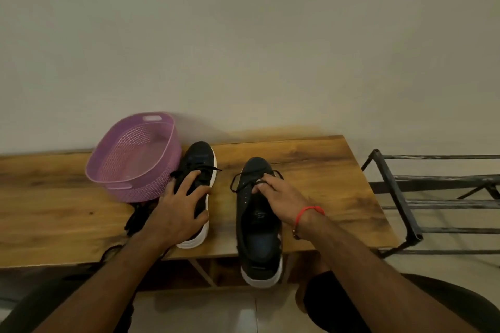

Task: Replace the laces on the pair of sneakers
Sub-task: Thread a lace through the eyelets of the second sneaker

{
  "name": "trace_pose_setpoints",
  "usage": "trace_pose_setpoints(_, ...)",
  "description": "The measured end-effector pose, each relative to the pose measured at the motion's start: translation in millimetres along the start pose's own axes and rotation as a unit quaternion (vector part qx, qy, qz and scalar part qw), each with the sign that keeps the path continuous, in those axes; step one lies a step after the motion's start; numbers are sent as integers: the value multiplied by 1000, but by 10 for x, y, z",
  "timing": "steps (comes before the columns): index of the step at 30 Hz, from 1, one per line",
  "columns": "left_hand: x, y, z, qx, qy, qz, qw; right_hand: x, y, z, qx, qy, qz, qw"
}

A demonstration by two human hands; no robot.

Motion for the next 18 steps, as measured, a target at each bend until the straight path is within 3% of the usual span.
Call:
trace_pose_setpoints(4,-179,-46,185,19,-33,-10,999,-86,289,118,41,-5,37,998)
trace_pose_setpoints(7,-238,-280,105,-51,-59,-129,989,-61,249,233,51,-12,22,998)
trace_pose_setpoints(9,-207,-536,-62,-133,-45,-223,965,-43,232,300,107,-6,48,993)
trace_pose_setpoints(10,-165,-613,-155,-189,-35,-235,953,-48,231,348,132,-11,68,989)
trace_pose_setpoints(14,-33,-614,-725,-443,70,-92,889,-91,258,568,173,-83,137,972)
trace_pose_setpoints(16,-22,-575,-833,-513,57,-55,855,-60,181,656,160,-115,132,971)
trace_pose_setpoints(18,34,-578,-786,-528,19,-76,846,51,-10,679,137,-124,75,980)
Point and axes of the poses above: each hand's wrist, its own x-axis towards the middle knuckle, its own y-axis out of the palm, z = x × y, the point moved 9 cm from there along x, towards the middle knuckle, and after that the axes turned 11 degrees about -z, right-handed, at the moved point
